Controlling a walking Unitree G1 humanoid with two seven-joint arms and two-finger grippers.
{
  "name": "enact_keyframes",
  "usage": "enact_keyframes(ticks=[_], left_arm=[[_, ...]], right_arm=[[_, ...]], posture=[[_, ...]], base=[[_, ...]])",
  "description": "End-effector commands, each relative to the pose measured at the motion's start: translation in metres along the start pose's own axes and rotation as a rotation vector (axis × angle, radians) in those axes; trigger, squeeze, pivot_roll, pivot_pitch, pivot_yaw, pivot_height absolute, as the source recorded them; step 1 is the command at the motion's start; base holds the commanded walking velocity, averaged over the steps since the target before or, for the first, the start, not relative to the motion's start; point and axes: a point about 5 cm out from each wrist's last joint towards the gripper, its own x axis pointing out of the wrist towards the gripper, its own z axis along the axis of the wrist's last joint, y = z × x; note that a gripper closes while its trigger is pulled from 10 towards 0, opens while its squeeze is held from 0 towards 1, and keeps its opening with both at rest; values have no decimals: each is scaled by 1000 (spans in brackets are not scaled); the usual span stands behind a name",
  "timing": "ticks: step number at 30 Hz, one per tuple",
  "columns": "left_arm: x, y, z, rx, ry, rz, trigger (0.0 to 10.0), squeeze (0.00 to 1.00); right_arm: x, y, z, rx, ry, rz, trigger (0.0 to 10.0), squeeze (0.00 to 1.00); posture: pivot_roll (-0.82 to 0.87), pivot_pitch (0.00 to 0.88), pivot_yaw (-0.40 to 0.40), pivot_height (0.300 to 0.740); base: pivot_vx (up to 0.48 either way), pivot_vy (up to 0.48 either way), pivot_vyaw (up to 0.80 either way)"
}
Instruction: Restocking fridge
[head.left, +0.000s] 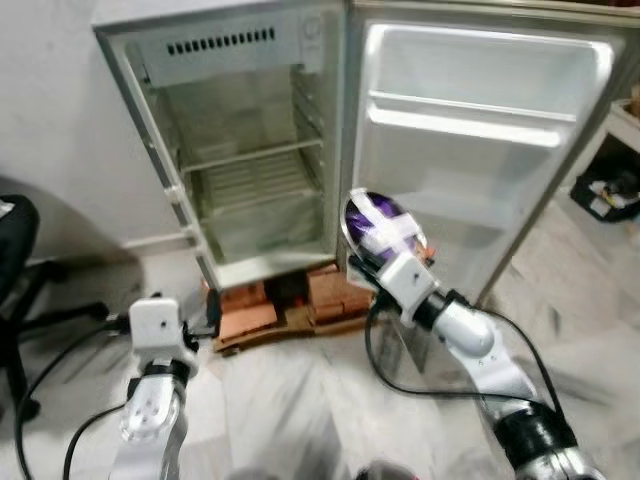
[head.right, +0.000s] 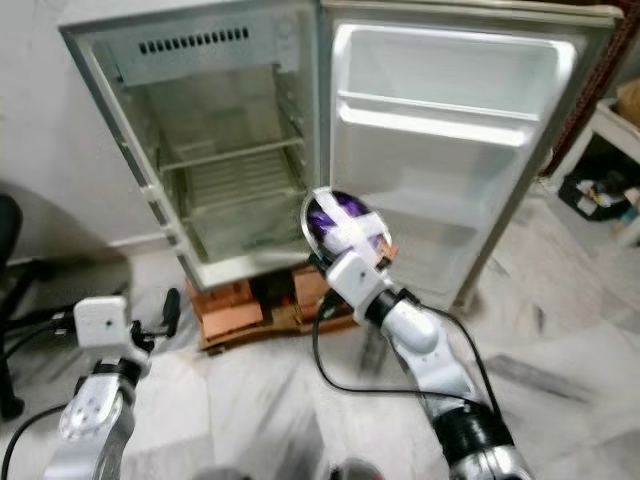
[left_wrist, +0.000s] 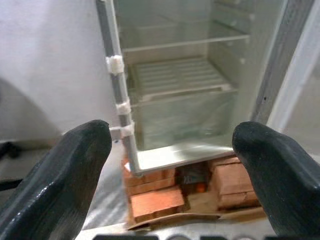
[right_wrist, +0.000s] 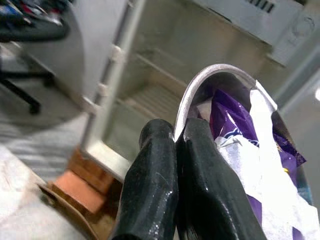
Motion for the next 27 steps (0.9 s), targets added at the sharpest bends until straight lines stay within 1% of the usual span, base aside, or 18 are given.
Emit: enact_keyframes(ticks=[1, 5, 11, 16, 17, 20, 24, 27], left_arm=[[-1, 11, 2, 25, -4, 29, 10000, 0], [-1, 11, 2, 29, -4, 22, 10000, 0], [-6, 2, -3, 25, 12, -5, 10000, 0], [-6, 0, -4, 23, 18, -5, 10000, 0], [-5, 0, -5, 17, 27, 4, 10000, 0], [-5, 0, -4, 14, 18, 6, 10000, 0], [-5, 0, -5, 23, 22, 6, 10000, 0], [-6, -3, -5, 12, 25, -40, 10000, 0]], right_arm=[[9, 1, 15, -21, -67, 14, 10000, 0], [10, 2, 15, -22, -64, 19, 10000, 0], [8, 4, 14, -18, -61, 20, 10000, 0], [9, 5, 13, -18, -59, 21, 10000, 0], [9, 6, 14, -31, -66, 39, 10000, 0], [9, 5, 15, -33, -72, 38, 10000, 0], [10, 5, 15, -36, -70, 34, 10000, 0], [10, 6, 15, -36, -70, 35, 10000, 0]], posture=[[18, 67, -5, 740], [19, 68, -4, 740], [15, 67, -2, 740], [14, 66, -3, 740], [15, 65, -4, 740], [16, 63, -4, 740], [19, 59, -3, 740], [20, 58, -2, 740]], base=[[307, 368, 0], [354, 319, 0], [438, 0, 0], [436, 0, 0], [274, 0, 0], [0, 0, 0], [0, 0, 800], [0, 0, 675]])
